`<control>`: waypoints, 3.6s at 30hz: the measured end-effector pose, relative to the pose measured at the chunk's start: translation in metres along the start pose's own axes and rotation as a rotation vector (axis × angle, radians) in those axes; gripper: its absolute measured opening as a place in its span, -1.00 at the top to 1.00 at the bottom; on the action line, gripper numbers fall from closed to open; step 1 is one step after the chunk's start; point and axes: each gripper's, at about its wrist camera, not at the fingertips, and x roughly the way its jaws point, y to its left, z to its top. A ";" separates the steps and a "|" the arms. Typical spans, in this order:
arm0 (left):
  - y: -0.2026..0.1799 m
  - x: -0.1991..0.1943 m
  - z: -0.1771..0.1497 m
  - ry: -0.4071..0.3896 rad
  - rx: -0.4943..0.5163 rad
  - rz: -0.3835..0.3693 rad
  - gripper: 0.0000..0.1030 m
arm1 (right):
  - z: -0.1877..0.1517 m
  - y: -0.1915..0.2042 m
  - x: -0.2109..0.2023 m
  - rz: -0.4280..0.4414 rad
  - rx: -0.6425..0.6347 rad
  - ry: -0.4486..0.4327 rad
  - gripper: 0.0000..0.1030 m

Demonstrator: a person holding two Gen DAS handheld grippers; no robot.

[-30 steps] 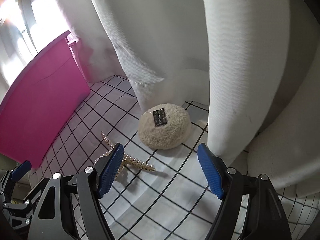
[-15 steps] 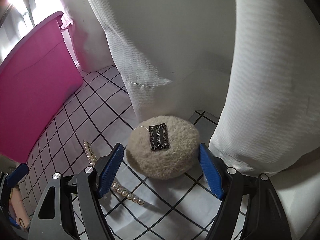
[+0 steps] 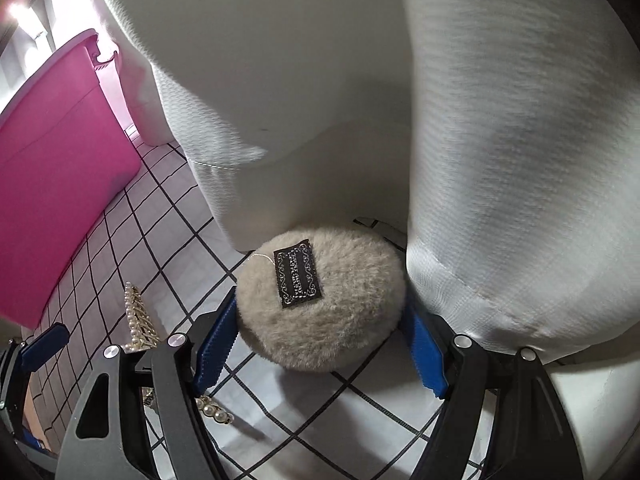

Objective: Organize jewelry
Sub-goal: 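Grasp the pearl hair claw with the left tool while the right tool grasps the beige pouch, then carry the hair claw with the left tool to the tub while the right tool carries the pouch, then release the hair claw from the left tool while the right tool drops the pouch into the tub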

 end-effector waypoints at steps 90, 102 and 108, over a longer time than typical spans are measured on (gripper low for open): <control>0.245 -0.230 0.102 -0.350 0.022 -0.031 0.40 | 0.067 0.289 -0.237 0.168 -0.158 -0.371 -0.18; 0.303 -0.173 0.109 -0.249 -0.054 0.051 0.40 | 0.101 0.343 -0.147 0.165 -0.218 -0.195 -0.18; 0.309 -0.147 0.108 -0.191 -0.065 0.072 0.40 | 0.104 0.349 -0.114 0.125 -0.215 -0.111 -0.18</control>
